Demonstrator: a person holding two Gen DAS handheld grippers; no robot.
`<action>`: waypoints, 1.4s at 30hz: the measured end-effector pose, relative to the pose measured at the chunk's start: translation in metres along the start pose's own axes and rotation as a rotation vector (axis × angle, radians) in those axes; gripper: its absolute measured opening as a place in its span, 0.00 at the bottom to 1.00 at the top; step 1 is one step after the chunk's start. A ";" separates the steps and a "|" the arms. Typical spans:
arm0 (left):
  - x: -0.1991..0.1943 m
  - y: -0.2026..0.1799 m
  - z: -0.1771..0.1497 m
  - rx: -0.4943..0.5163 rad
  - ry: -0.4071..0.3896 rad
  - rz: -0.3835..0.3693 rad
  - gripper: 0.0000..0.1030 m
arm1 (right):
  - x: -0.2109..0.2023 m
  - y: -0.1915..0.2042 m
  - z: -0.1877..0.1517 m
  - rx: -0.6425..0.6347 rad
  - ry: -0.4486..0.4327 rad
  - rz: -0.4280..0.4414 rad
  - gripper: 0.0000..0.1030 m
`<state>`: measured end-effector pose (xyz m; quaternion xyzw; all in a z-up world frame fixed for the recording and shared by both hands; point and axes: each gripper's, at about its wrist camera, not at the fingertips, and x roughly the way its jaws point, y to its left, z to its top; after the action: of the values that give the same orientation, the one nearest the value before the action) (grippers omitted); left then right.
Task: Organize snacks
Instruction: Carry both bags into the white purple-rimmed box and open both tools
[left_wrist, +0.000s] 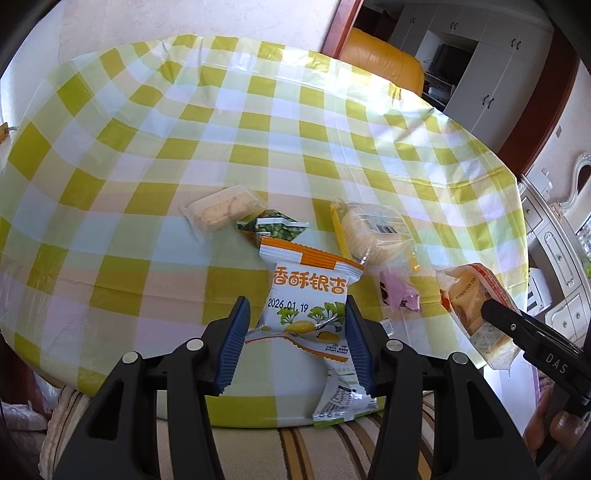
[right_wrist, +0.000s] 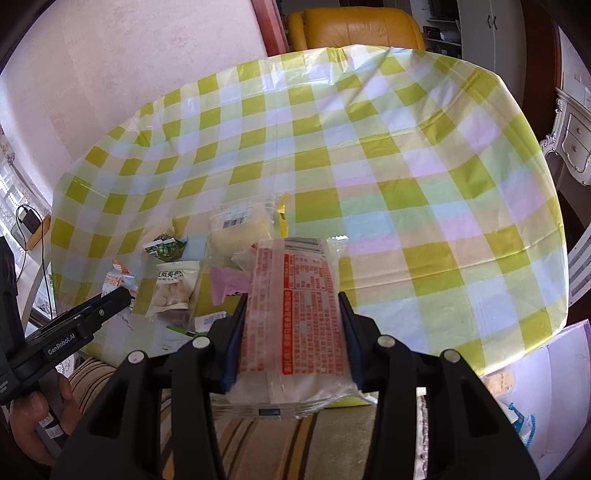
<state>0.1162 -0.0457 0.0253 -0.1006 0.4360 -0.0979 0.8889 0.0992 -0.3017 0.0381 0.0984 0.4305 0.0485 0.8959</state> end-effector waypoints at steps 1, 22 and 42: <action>0.001 -0.005 -0.001 0.009 0.004 -0.007 0.48 | -0.002 -0.007 -0.002 0.009 -0.001 -0.008 0.44; 0.027 -0.143 -0.024 0.278 0.126 -0.208 0.48 | -0.059 -0.143 -0.040 0.208 -0.022 -0.248 0.44; 0.058 -0.301 -0.103 0.670 0.428 -0.467 0.48 | -0.059 -0.250 -0.117 0.474 0.125 -0.422 0.44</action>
<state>0.0431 -0.3600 -0.0004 0.1190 0.5199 -0.4497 0.7165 -0.0282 -0.5397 -0.0428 0.2095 0.4948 -0.2340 0.8102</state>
